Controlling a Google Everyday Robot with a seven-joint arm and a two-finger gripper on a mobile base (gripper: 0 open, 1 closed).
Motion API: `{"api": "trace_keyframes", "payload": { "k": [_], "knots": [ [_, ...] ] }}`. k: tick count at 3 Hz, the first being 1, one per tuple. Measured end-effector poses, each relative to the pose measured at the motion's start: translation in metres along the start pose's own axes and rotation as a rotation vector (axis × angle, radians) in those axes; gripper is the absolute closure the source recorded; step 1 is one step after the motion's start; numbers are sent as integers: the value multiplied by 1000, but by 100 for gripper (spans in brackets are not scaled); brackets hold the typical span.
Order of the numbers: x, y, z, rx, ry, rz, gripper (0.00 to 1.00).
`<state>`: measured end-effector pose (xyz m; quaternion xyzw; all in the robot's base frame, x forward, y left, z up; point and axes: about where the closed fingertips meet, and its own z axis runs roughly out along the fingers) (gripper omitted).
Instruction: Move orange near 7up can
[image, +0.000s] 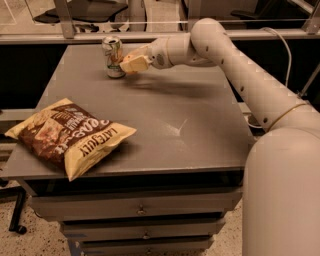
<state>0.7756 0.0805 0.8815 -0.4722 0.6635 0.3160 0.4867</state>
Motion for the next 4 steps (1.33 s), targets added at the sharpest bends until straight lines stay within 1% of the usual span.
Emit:
{"api": "trace_keyframes", "payload": {
  "k": [1,2,4],
  "knots": [
    [10,-13,3,27,14,9,82],
    [17,-17,7,34,21,21,59],
    [17,-13,14,18,15,31,13]
  ]
}}
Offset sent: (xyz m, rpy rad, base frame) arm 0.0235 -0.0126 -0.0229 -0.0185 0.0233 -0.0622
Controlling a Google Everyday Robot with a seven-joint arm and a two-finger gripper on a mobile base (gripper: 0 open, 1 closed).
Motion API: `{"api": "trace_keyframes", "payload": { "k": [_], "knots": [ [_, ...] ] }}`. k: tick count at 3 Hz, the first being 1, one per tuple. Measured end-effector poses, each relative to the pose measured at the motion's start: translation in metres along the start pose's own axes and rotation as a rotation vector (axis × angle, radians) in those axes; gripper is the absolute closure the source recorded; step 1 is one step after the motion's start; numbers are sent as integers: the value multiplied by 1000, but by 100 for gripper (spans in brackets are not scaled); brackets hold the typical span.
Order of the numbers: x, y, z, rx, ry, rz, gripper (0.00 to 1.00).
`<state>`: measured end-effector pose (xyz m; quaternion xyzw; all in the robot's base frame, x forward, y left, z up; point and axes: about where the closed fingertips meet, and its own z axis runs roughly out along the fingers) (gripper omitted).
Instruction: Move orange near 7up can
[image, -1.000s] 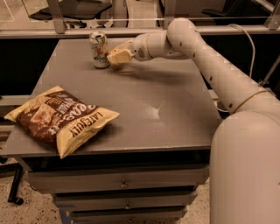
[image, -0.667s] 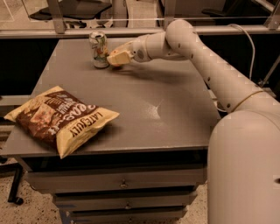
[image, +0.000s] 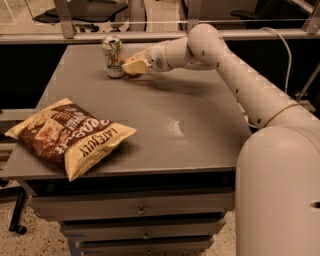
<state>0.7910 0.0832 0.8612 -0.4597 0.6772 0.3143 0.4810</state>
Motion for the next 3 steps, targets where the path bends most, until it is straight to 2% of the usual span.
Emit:
{"api": "trace_keyframes", "payload": {
  "k": [1,2,3],
  "knots": [
    [0,2,0,-3,-1,3,0],
    [0,2,0,-3,-1,3,0],
    [4,-8,-21,20,-31,20,0]
  ]
}}
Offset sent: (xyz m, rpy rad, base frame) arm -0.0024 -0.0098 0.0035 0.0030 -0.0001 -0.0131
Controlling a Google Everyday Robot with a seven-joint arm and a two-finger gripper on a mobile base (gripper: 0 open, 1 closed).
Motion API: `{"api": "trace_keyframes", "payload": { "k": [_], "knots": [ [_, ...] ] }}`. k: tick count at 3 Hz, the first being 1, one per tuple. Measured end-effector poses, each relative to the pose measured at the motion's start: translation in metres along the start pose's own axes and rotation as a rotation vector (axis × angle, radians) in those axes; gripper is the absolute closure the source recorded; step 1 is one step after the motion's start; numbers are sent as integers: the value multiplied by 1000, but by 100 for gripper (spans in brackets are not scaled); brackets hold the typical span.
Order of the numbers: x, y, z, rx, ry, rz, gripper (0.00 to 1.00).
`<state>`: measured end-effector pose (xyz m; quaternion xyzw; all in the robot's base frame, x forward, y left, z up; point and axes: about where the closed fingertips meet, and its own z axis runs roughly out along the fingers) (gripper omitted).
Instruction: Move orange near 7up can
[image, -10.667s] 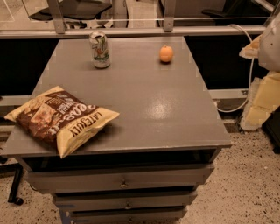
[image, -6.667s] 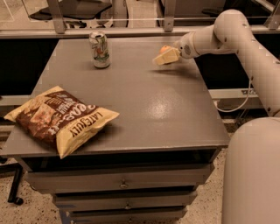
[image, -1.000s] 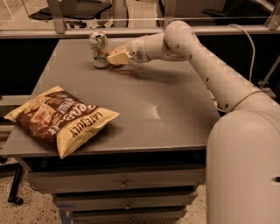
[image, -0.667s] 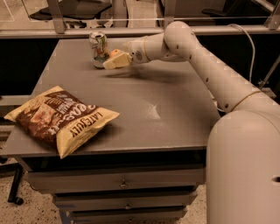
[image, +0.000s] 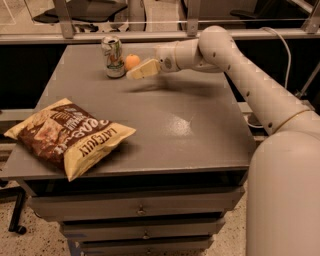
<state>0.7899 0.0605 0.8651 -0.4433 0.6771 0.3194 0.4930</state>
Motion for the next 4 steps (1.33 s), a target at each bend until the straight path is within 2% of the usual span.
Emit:
{"api": "trace_keyframes", "payload": {
  "k": [1,2,3,4],
  "knots": [
    [6,-15,-45,50,-44,23,0],
    [14,-31,-104,99,-87,36,0],
    [11,-42,-155,142,-135,30,0],
    [10,-44,-162,149,-141,29,0]
  ]
}}
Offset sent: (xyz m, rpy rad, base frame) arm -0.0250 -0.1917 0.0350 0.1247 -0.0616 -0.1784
